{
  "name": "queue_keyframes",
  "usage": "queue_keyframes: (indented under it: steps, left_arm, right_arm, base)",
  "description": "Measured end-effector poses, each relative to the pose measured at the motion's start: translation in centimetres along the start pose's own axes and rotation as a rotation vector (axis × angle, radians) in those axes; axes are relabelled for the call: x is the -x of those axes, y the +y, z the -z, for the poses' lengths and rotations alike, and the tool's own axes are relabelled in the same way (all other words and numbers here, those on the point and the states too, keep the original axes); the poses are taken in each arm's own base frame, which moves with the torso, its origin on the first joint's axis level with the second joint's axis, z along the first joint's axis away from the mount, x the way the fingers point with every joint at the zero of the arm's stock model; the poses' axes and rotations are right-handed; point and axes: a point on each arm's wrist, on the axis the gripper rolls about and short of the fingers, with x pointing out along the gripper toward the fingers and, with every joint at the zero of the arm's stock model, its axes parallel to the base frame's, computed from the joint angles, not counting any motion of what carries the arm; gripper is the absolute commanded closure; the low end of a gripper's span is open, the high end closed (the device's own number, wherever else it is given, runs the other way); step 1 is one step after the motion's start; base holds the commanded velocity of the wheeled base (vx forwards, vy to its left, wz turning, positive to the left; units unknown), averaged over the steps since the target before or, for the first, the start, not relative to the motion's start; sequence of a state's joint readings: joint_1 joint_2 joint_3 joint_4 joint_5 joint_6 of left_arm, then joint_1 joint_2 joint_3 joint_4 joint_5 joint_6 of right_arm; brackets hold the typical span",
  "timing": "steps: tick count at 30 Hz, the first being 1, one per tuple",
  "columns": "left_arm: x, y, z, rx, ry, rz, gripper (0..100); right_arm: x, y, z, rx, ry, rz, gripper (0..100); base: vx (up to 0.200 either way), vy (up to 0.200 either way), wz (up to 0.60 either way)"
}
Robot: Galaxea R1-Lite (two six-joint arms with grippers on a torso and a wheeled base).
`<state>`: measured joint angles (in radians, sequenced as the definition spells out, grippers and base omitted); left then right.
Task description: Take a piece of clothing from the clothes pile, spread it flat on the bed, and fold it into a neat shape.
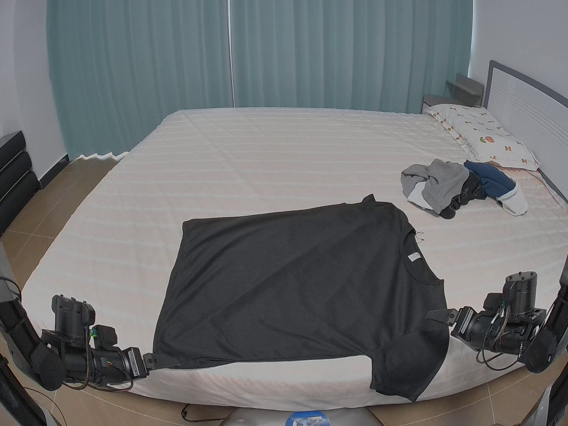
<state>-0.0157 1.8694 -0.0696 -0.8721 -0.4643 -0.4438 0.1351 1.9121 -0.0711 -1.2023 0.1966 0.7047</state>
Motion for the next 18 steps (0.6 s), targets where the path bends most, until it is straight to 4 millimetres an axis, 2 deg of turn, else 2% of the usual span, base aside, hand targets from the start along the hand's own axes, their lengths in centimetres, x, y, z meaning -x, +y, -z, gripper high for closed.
queue_keyframes:
  steps: [6, 18]
  left_arm:
    - [-1.5, 0.5, -1.1, -0.025, -0.063, 0.024, 0]
    - [-3.4, 1.3, -1.4, 0.026, -0.031, 0.031, 0]
  right_arm:
    - [0.0, 0.1, 0.1, 0.003, 0.002, -0.005, 0]
    - [0.2, 0.3, 0.0, 0.008, -0.003, -0.015, 0]
  base:
    - [0.000, 0.000, 0.00]
    - [0.000, 0.000, 0.00]
